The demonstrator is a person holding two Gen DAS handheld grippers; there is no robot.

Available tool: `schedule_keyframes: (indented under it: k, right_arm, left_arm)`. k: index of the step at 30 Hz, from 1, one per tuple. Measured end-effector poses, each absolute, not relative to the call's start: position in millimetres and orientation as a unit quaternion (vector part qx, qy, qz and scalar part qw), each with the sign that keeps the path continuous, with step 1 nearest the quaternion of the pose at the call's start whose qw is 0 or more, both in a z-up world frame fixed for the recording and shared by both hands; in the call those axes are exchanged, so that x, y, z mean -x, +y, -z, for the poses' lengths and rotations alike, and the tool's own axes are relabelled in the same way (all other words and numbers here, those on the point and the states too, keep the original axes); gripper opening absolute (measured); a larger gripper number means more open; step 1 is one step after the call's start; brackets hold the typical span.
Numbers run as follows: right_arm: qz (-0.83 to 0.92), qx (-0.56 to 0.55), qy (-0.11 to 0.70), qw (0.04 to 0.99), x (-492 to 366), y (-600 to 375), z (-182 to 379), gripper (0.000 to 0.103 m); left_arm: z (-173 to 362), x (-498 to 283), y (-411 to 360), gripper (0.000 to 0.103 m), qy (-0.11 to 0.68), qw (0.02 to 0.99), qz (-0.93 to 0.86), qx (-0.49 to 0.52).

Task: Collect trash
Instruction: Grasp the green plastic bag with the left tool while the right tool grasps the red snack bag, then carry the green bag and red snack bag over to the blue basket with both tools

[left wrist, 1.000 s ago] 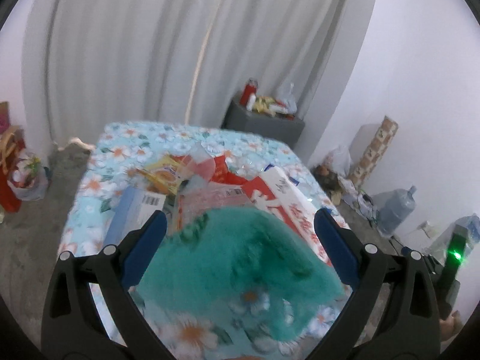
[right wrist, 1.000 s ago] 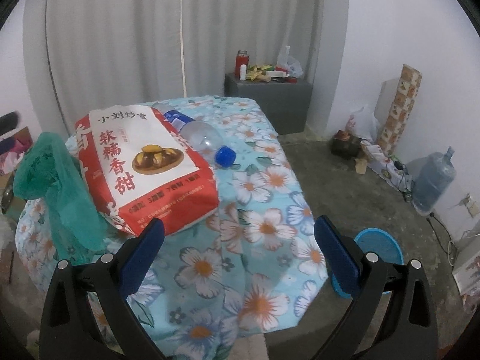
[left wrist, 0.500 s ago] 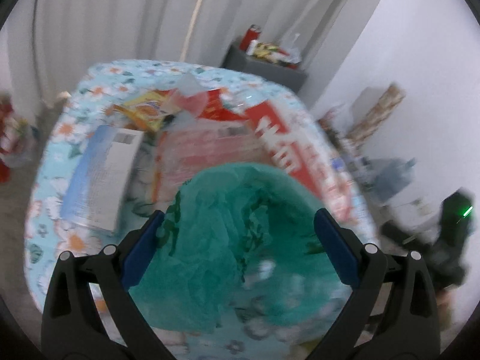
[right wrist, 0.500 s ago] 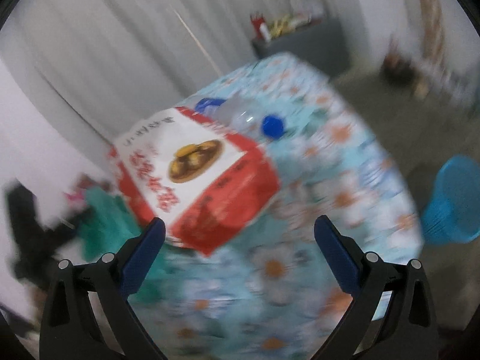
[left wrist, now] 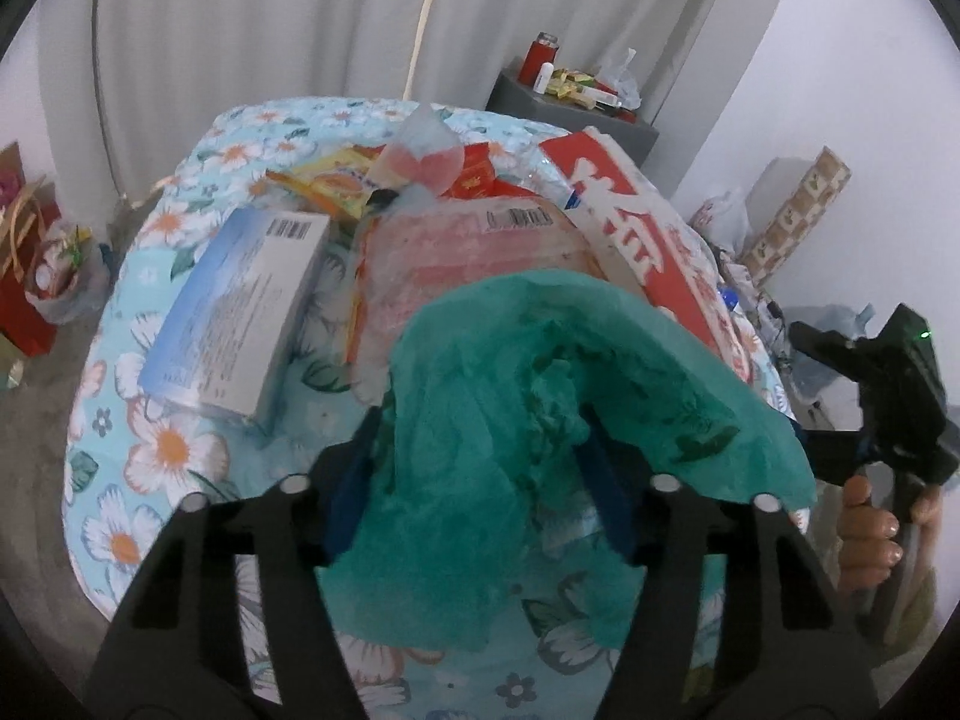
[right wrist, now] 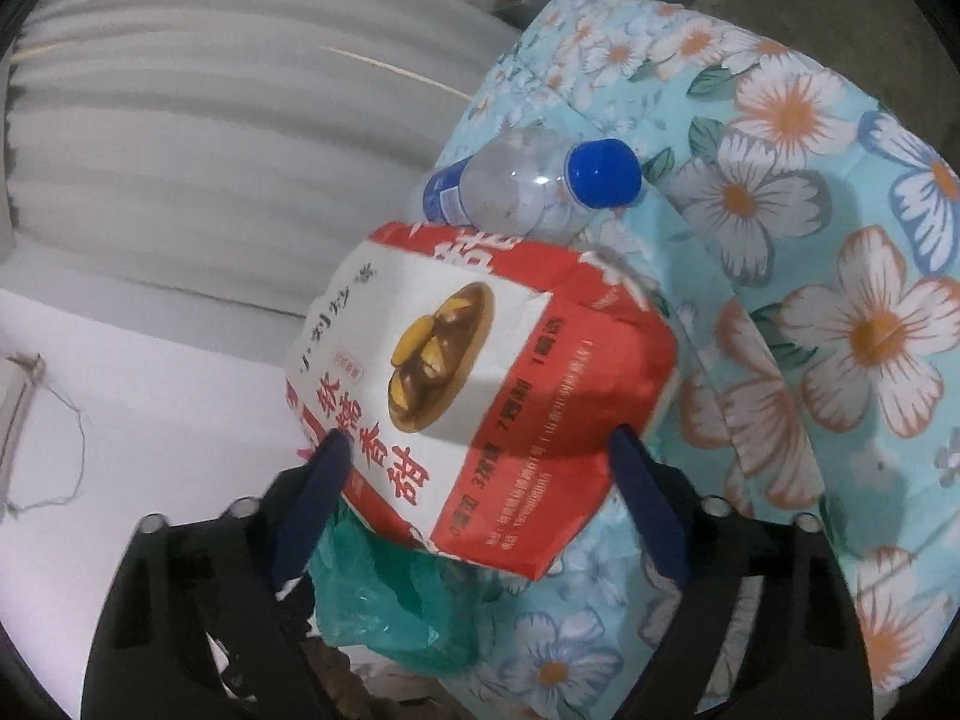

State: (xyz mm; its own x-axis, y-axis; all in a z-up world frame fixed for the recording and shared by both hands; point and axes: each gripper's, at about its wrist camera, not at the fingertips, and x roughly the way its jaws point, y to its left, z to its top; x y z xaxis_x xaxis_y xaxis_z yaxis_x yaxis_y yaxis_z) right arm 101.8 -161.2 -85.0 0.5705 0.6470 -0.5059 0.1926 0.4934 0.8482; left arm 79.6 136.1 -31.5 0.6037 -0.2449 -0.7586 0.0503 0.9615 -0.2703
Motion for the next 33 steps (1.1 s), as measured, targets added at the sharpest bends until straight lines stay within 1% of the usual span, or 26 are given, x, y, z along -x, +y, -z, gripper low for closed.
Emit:
schedule_keyframes:
  k: [1,2,3,4,6,7,9,10,12,15,18,23,25,26,27,28,29,31,32,33]
  right_arm:
    - [-0.151,-0.484,0.437,0.743,-101,-162,86,0.074]
    - [-0.152,-0.491,0.436,0.739,-100,-164,87,0.069]
    - [-0.153,-0.496,0.435,0.736,-98,-166,89,0.062]
    - [-0.152,-0.503,0.435,0.732,-97,-168,91,0.058]
    - [-0.152,-0.517,0.433,0.722,-93,-174,95,0.046]
    - [-0.155,-0.524,0.432,0.717,-91,-176,96,0.043]
    - [-0.162,-0.533,0.429,0.711,-87,-180,97,0.031]
    - [-0.168,-0.537,0.426,0.709,-85,-180,97,0.028]
    - [-0.180,-0.537,0.421,0.709,-81,-181,92,0.015]
    - [-0.197,-0.535,0.407,0.714,-71,-182,83,0.006]
    - [-0.213,-0.528,0.387,0.725,-57,-186,71,0.005]
    - [-0.234,-0.503,0.362,0.749,-43,-191,51,0.005]
    - [-0.218,-0.497,0.369,0.755,-42,-195,48,0.009]
    - [-0.216,-0.504,0.373,0.749,-46,-197,51,0.023]
    - [-0.211,-0.514,0.379,0.740,-49,-199,55,0.047]
    - [-0.203,-0.525,0.388,0.730,-53,-200,61,0.058]
    - [-0.200,-0.542,0.394,0.715,-57,-200,70,0.061]
    - [-0.211,-0.561,0.406,0.689,-61,-195,81,0.064]
    - [-0.205,-0.563,0.421,0.680,-62,-191,87,0.072]
    - [-0.201,-0.565,0.432,0.674,-65,-189,94,0.074]
  left_arm:
    - [32,-78,138,0.052,0.438,0.887,0.085,0.116]
    - [32,-77,139,0.049,0.437,0.887,0.087,0.117]
    - [31,-75,140,0.048,0.435,0.889,0.088,0.117]
    - [30,-74,140,0.045,0.433,0.890,0.087,0.116]
    - [29,-70,142,0.043,0.428,0.892,0.089,0.116]
    - [28,-68,143,0.040,0.427,0.892,0.089,0.118]
    - [25,-64,145,0.038,0.421,0.894,0.093,0.123]
    - [23,-62,146,0.036,0.418,0.895,0.095,0.126]
    - [19,-56,149,0.033,0.409,0.898,0.097,0.132]
    - [13,-48,155,0.031,0.397,0.900,0.105,0.146]
    - [6,-37,162,0.029,0.382,0.903,0.113,0.162]
    - [-8,-19,175,0.028,0.354,0.910,0.123,0.176]
    - [-13,-13,181,0.028,0.346,0.912,0.121,0.183]
    - [-14,-12,183,0.028,0.344,0.913,0.118,0.184]
    - [-15,-10,185,0.028,0.342,0.914,0.115,0.184]
    - [-16,-8,187,0.028,0.340,0.916,0.110,0.184]
    - [-17,-7,189,0.028,0.338,0.917,0.107,0.185]
    - [-20,-3,192,0.028,0.333,0.919,0.101,0.185]
    - [-21,-1,193,0.028,0.331,0.920,0.098,0.184]
    - [-21,0,194,0.028,0.330,0.921,0.096,0.184]
